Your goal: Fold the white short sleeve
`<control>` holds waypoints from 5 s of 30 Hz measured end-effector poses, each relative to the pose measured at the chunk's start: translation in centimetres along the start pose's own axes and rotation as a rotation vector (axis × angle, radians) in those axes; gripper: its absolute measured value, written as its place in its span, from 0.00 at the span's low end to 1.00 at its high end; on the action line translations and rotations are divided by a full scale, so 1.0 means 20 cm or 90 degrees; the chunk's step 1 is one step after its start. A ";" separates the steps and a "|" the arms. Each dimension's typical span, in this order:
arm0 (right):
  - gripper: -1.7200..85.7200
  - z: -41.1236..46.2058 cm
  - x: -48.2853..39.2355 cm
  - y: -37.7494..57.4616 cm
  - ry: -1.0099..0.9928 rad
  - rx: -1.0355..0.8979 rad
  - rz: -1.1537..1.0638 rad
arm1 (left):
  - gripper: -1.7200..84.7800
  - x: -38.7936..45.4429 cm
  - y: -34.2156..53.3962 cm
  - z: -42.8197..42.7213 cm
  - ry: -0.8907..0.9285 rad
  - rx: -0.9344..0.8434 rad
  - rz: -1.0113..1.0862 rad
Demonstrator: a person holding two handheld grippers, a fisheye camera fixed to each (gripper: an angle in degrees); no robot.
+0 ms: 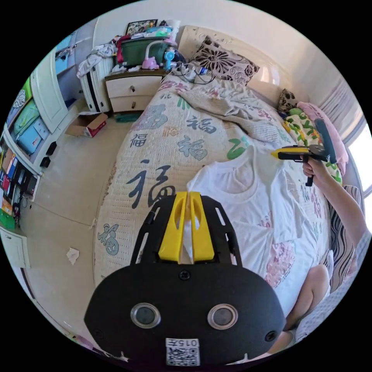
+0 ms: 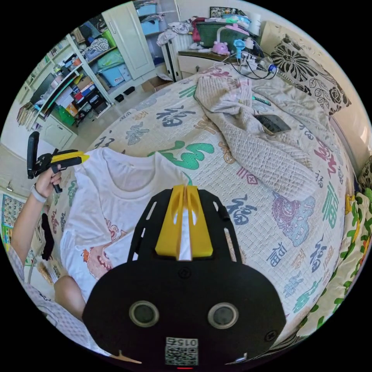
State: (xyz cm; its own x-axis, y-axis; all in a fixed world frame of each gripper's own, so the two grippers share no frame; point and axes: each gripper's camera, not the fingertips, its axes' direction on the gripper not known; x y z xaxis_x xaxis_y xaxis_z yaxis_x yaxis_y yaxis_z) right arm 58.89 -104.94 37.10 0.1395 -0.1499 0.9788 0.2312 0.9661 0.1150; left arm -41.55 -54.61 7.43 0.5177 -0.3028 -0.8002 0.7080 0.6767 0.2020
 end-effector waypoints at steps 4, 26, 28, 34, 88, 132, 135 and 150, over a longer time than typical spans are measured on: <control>0.01 -0.30 0.07 0.33 -0.053 0.054 -0.043 | 0.03 0.13 0.25 -0.29 0.044 0.095 0.059; 0.01 -0.22 0.22 1.91 -0.173 -0.164 -0.334 | 0.02 1.17 1.55 -0.29 0.142 -0.190 0.504; 0.01 -0.17 0.26 1.91 -0.194 -0.188 -0.344 | 0.02 1.20 1.57 -0.24 0.146 -0.228 0.531; 0.01 0.03 0.31 1.87 -0.191 -0.312 -0.424 | 0.02 1.23 1.59 -0.09 0.200 -0.298 0.558; 0.04 0.47 0.45 1.24 -0.111 -0.182 -0.037 | 0.06 0.66 0.97 0.23 0.050 -0.289 0.173; 0.08 0.34 -0.85 1.75 -0.070 -0.150 -0.268 | 0.03 1.04 1.65 -0.24 0.023 -0.223 0.240; 0.10 0.23 -0.84 1.71 -0.076 -0.137 -0.231 | 0.04 0.90 1.67 -0.35 0.052 -0.169 0.146; 0.15 0.19 -1.70 0.41 -0.116 -0.065 -0.223 | 0.14 0.31 1.85 -0.35 0.109 -0.152 -0.207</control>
State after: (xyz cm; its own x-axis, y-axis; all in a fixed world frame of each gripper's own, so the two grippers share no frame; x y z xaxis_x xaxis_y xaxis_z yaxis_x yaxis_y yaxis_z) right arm 52.44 -91.22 5.45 -0.1361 -0.4179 0.8982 0.3300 0.8357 0.4389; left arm -15.55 -26.82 5.90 0.1849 -0.4244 -0.8864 0.6795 0.7068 -0.1967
